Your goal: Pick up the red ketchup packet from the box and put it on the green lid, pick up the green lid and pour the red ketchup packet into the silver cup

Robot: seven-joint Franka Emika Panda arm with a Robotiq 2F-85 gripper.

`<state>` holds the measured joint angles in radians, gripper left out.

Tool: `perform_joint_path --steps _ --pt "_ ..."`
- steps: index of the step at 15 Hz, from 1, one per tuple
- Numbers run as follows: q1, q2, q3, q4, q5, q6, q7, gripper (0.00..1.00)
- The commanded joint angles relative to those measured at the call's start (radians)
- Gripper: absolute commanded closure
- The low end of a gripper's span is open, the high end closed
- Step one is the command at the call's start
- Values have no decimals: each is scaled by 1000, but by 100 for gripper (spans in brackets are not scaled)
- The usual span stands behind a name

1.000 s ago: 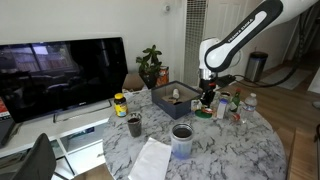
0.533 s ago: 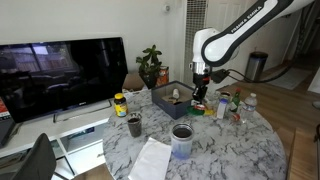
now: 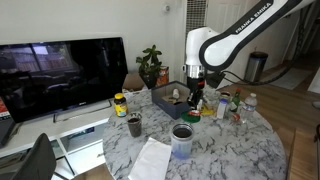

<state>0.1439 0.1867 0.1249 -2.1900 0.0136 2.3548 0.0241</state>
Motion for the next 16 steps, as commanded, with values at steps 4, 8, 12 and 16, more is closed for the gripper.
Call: perform_joint_path --steps 4,8,12,16 --pt "33 99 8 65 -23 81 55 100" --pt "27 155 16 85 6 168 17 100" --pt "-11 173 58 63 82 280 -86 100" --pt "-62 176 121 34 181 363 -210 100"
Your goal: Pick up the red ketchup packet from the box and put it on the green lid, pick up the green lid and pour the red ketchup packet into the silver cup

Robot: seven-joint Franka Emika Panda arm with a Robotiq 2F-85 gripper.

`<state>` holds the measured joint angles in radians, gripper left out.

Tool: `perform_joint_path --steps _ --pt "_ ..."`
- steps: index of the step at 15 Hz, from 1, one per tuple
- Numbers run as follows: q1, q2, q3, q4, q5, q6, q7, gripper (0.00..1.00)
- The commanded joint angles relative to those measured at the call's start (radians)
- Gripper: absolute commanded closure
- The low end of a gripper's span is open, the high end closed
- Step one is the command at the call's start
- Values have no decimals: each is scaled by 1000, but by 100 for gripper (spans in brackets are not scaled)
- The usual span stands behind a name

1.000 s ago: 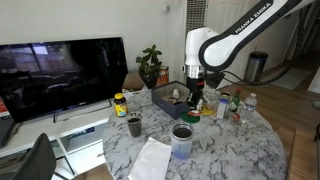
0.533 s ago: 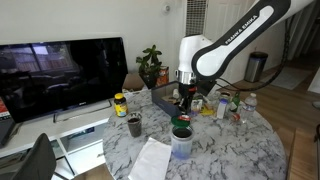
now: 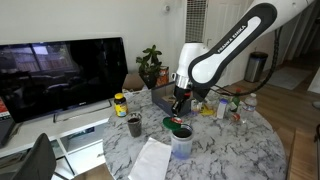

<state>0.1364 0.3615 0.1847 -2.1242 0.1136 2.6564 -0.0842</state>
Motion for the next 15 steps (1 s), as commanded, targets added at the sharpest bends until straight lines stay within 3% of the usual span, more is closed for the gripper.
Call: perform_joint_path --steps 1,15 --pt "-65 2 73 -37 102 71 -125 100" --pt "-268 -7 284 -97 522 108 -513 100"
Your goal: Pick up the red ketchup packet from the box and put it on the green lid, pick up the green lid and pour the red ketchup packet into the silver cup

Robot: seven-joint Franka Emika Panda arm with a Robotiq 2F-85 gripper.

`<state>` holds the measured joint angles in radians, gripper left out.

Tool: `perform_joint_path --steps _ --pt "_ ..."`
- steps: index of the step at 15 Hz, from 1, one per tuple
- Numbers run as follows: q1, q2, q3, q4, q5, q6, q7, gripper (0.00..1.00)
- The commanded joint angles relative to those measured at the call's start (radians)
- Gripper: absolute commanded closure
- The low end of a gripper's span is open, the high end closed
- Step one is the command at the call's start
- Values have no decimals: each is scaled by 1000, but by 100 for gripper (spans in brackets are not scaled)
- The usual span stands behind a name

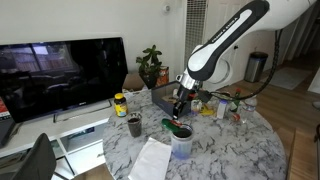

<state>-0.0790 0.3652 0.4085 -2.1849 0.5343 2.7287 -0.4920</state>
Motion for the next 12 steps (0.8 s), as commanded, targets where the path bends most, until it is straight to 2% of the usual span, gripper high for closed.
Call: perform_joint_path --steps 1,3,8,9,12 --pt "-59 -13 67 -39 134 37 -141 100" --pt "-74 -18 83 -46 219 35 -232 100" --pt "-63 -43 72 -75 443 52 -493 100" --pt "-107 -38 120 -79 473 73 -543 100" --pt "-139 -40 163 -77 615 107 -721 100"
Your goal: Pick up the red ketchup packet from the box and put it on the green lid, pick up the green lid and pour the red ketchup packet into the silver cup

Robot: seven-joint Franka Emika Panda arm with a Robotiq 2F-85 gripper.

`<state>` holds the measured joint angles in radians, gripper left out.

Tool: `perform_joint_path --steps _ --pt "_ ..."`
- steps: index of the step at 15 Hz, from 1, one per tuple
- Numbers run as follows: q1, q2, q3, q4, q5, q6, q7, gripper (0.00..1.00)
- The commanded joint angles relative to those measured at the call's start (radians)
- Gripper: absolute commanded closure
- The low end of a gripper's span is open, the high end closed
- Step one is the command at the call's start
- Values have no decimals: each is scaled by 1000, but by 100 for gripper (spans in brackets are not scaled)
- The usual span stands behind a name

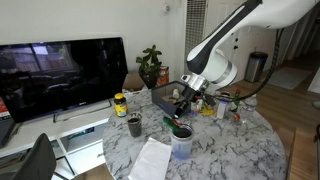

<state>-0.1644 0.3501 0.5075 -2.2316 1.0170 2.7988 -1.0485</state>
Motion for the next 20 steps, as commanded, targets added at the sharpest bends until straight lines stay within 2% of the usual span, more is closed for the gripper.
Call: perform_joint_path --steps 1,4,11,14,20 --pt "-64 -27 77 -30 175 37 -219 100" --pt "-91 -35 100 -34 278 18 -375 100" --pt "-115 -50 113 -46 439 21 -694 100" --pt "-129 -63 121 -52 524 -16 -838 100" --pt "-137 -88 113 -78 610 -76 -1025 100"
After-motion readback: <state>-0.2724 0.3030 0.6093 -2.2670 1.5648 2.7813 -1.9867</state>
